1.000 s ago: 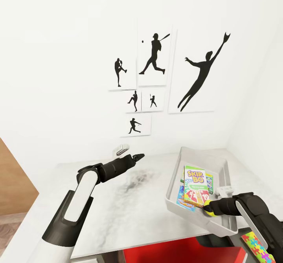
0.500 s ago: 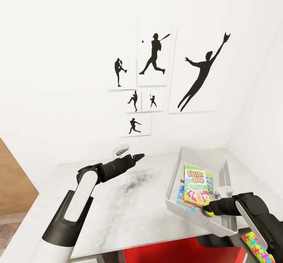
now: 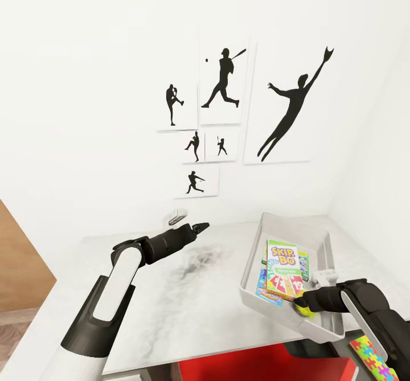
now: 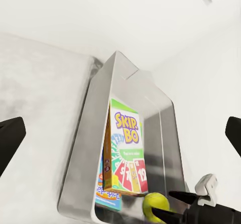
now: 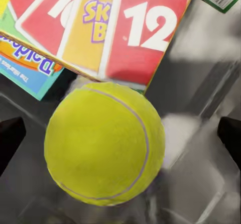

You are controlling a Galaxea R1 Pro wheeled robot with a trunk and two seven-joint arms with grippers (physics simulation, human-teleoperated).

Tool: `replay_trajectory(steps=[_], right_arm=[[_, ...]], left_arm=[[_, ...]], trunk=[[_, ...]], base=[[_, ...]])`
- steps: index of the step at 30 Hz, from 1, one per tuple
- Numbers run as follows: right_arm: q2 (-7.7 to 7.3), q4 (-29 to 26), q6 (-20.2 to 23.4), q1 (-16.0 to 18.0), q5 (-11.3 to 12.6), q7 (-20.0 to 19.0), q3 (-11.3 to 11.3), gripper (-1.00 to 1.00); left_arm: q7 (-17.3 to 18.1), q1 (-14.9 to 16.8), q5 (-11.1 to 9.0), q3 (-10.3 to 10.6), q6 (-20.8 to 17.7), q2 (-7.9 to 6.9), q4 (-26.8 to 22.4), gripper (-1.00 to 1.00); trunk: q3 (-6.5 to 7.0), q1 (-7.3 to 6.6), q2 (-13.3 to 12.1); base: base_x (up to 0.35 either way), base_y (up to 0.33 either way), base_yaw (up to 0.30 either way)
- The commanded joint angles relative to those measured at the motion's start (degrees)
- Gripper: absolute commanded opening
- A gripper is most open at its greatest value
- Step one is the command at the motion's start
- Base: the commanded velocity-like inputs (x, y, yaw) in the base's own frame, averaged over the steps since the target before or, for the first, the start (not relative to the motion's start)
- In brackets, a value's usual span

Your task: Put all the toys in the child's room - the three board games (two on the bed and one on the table), the two jigsaw puzzles on the table, and the tennis ball on the table - inside the toy box on the table in the child's room.

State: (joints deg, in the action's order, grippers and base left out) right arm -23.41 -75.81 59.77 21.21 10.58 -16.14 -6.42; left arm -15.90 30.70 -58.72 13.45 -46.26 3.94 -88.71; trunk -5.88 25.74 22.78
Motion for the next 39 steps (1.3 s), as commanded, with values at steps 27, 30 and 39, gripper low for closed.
replay_trajectory(steps=[27, 30, 39], right_arm=[[-0.18, -3.0, 0.2, -0.2, 0.3, -0.1, 0.6, 1.0], [-0.37, -5.7, 0.2, -0.4, 0.4, -0.1, 0.8, 1.0], [-0.78, -13.8, 0.2, -2.0, 0.8, -0.6, 7.5, 1.0]], left_arm=[[-0.7, 0.1, -0.6, 0.0, -0.1, 0.02, -0.1, 1.0], [-0.7, 0.1, -0.6, 0.0, -0.1, 0.02, -0.1, 1.0], [-0.5, 0.1, -0.8, 0.1, -0.1, 0.02, -0.1, 1.0]], trunk=[[-0.13, 0.04, 0.1], [-0.13, 0.04, 0.1], [-0.13, 0.04, 0.1]], base=[[0.0, 0.0, 0.0], [0.0, 0.0, 0.0], [0.0, 0.0, 0.0]])
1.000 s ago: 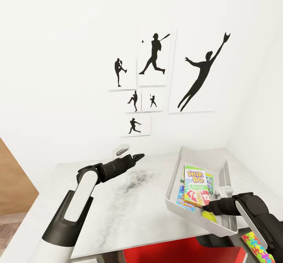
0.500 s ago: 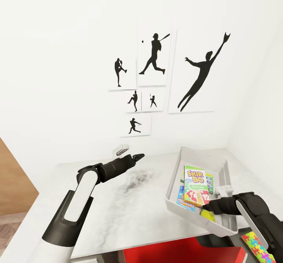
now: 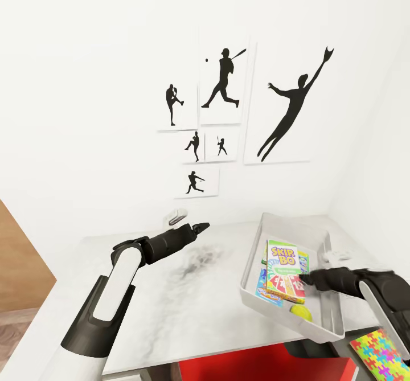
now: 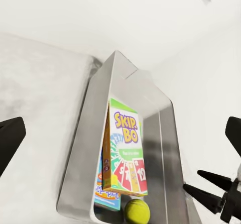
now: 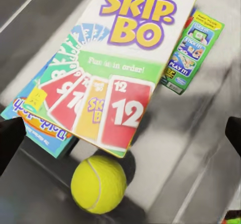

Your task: Put all the toys in the child's room - the three board games (two on the bed and one on the table), the two jigsaw puzzles on the table, and the tennis ball on the table - inside the toy box on the table in the child's room.

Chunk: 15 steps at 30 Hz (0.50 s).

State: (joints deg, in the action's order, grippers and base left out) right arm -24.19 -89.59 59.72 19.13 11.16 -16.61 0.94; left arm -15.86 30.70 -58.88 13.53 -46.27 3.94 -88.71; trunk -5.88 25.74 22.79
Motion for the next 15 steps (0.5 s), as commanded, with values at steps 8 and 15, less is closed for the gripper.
replay_trajectory(steps=[8, 15], right_arm=[[0.0, -2.0, 0.3, -0.8, 0.4, -3.3, 7.3, 1.0], [-0.31, -2.6, -0.2, -1.0, 0.4, -10.1, 11.5, 1.0]], left_arm=[[-0.6, 0.1, -0.7, 0.0, -0.1, 0.02, -0.1, 1.0], [-0.5, 0.1, -0.8, 0.0, -0.2, 0.02, -0.1, 1.0]], trunk=[[-0.13, 0.04, 0.1], [-0.13, 0.04, 0.1]], base=[[0.0, 0.0, 0.0], [-0.114, 0.0, 0.0]])
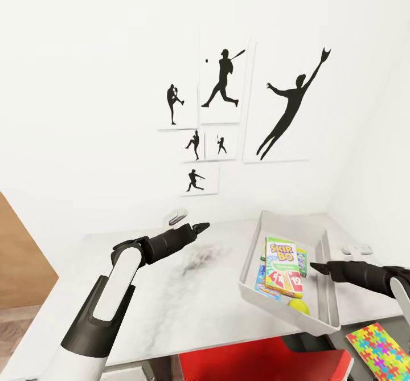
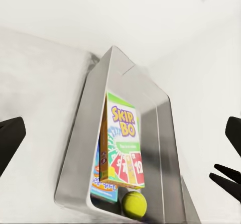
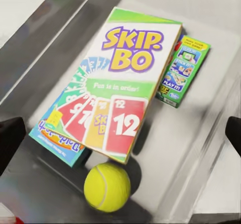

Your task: Put all the toys in the child's room - the three board games (two on the bed and one on the table), the two jigsaw puzzles on the table, and the tennis ball on the table - inside the toy box on the table in the child's room.

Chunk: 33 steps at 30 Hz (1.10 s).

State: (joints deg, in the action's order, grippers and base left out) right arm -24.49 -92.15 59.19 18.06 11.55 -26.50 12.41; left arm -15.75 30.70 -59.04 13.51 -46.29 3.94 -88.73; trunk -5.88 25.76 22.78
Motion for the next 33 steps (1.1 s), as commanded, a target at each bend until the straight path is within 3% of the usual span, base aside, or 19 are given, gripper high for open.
replay_trajectory(steps=[1, 16, 33], right_arm=[[-0.05, -0.1, 0.2, 0.0, 0.0, -1.0, 0.6, 1.0], [-0.32, -0.2, 0.2, 0.0, 0.0, -4.0, 2.8, 1.0], [-0.33, -0.2, 0.3, 0.0, 0.0, -4.4, 3.1, 1.0]], left_arm=[[-0.5, 0.1, -0.6, 0.0, -0.1, 0.02, -0.1, 1.0], [-0.4, 0.1, -0.8, -0.1, -0.1, 0.02, -0.1, 1.0], [-0.4, 0.1, -0.9, -0.1, -0.1, 0.06, -0.1, 1.0]], trunk=[[-0.13, 0.02, 0.1], [-0.13, 0.02, 0.1], [-0.13, 0.02, 0.1]], base=[[-0.201, 0.0, 0.0], [-0.081, 0.0, -0.027], [-0.008, 0.0, -0.232]])
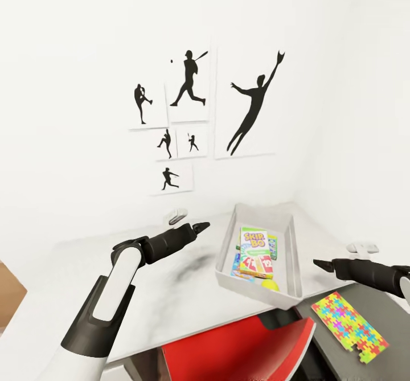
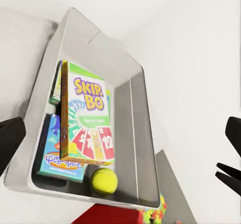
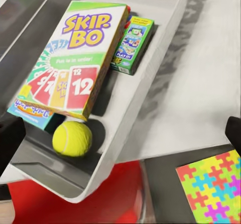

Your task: Put all the toys in the child's room - the three board games (two on the bed and one on the table), the two jigsaw puzzles on the table, and the tennis ball on the table - inside the toy box on the table in the child's room.

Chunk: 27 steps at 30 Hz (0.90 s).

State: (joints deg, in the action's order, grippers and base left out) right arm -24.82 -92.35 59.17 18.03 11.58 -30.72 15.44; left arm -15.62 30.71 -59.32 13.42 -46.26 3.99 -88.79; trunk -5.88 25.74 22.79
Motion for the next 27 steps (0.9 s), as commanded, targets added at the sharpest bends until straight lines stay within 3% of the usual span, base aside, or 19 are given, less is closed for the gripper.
replay_trajectory(steps=[1, 20, 27], right_arm=[[0.0, 0.0, 0.3, 0.1, 0.0, -0.2, 0.1, 1.0], [0.19, 0.0, 0.8, 0.1, 0.0, -0.1, 0.0, 1.0], [0.28, 0.1, 0.8, 0.1, -0.4, -0.2, -0.1, 1.0]], left_arm=[[-0.6, 0.1, -0.6, 0.0, -0.1, 0.02, -0.1, 1.0], [-0.7, 0.1, -0.6, 0.1, -0.1, 0.05, 0.0, 1.0], [-0.7, 0.1, -0.6, 0.1, -0.1, 0.08, 0.0, 1.0]], trunk=[[-0.13, 0.04, 0.1], [-0.13, 0.04, 0.1], [-0.13, 0.04, 0.1]], base=[[-0.002, 0.0, -0.272], [-0.001, 0.0, -0.28], [0.0, 0.0, -0.132]])
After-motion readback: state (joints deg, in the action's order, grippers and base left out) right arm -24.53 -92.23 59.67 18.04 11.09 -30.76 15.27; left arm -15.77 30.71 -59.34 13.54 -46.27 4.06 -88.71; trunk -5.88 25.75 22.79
